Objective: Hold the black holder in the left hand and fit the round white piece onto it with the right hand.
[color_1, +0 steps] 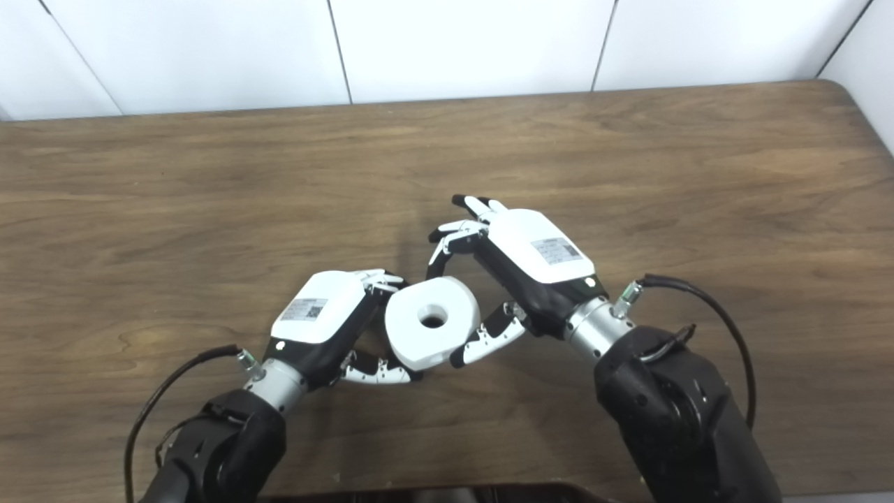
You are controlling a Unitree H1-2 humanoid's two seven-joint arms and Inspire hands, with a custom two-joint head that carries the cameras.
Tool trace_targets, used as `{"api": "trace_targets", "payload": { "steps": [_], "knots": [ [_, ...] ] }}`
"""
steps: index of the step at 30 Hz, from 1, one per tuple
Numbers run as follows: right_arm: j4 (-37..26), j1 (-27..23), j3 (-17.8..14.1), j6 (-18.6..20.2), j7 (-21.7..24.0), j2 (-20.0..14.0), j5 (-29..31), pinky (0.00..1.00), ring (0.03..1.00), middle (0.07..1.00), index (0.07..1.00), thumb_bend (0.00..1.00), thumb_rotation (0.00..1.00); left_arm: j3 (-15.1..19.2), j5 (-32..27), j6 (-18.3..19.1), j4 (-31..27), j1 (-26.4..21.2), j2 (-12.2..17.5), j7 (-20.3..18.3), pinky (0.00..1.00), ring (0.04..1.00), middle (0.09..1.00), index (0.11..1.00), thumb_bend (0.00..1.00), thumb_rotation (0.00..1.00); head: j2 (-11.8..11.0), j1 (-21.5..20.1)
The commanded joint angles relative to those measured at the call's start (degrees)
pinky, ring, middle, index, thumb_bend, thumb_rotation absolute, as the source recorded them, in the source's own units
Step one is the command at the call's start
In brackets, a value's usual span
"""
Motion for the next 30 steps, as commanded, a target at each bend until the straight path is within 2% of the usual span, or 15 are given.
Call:
{"api": "trace_targets", "payload": {
  "steps": [1,8,9,10,11,13,24,30],
  "knots": [
    [1.0,0.4,1.5,-1.2,2.8,-0.6,0.0,1.0,0.984,0.816,0.481,0.53,0.14,-1.2,-0.5,0.1,0.5,0.8,-0.4,-2.4,0.84,0.867,0.803,0.489,0.52,0.06,0.0,0.0],
    [0.5,0.0,1.3,-0.6,3.9,-1.0,-1.1,1.0,0.983,0.818,0.489,0.52,0.15,-1.3,-0.4,0.0,0.4,0.9,-0.4,-2.4,0.84,0.868,0.804,0.489,0.51,0.06,-0.1,0.1],
    [0.3,-0.2,1.3,-0.5,4.3,-1.0,-1.4,1.0,0.981,0.826,0.577,0.73,0.23,-1.3,-0.3,0.0,0.3,0.9,-0.4,-2.4,0.84,0.867,0.804,0.489,0.51,0.06,-0.1,0.1],
    [0.2,-0.2,1.3,-0.4,4.6,-0.9,-1.6,1.0,0.983,0.837,0.643,0.85,0.27,-1.3,-0.3,0.1,0.3,0.9,-0.4,-2.5,0.84,0.867,0.805,0.489,0.51,0.06,-0.1,0.1],
    [0.2,-0.3,1.3,-0.5,4.8,-0.9,-1.9,1.0,0.984,0.843,0.685,0.93,0.3,-1.3,-0.3,0.1,0.3,0.9,-0.4,-2.5,0.84,0.868,0.805,0.489,0.51,0.06,-0.1,0.1],
    [0.0,-0.5,1.3,-0.6,5.5,-0.9,-2.6,1.0,0.99,0.857,0.735,0.98,0.33,-1.3,-0.3,0.1,0.3,0.9,-0.4,-2.6,0.84,0.868,0.805,0.489,0.51,0.06,-0.1,0.1],
    [-0.3,-0.5,0.6,-1.2,7.4,-0.1,-4.3,1.0,1.0,0.908,0.825,1.0,0.37,-1.5,0.1,0.1,0.3,0.9,-0.3,-2.7,0.84,0.865,0.802,0.489,0.51,0.06,0.0,0.0],
    [-0.2,0.1,0.3,-1.7,6.9,0.1,-4.4,1.0,1.0,0.949,0.822,1.0,0.37,-1.6,0.5,0.4,0.2,0.9,-0.3,-3.2,0.84,0.863,0.786,0.489,0.52,0.06,-0.2,0.1]
  ]
}}
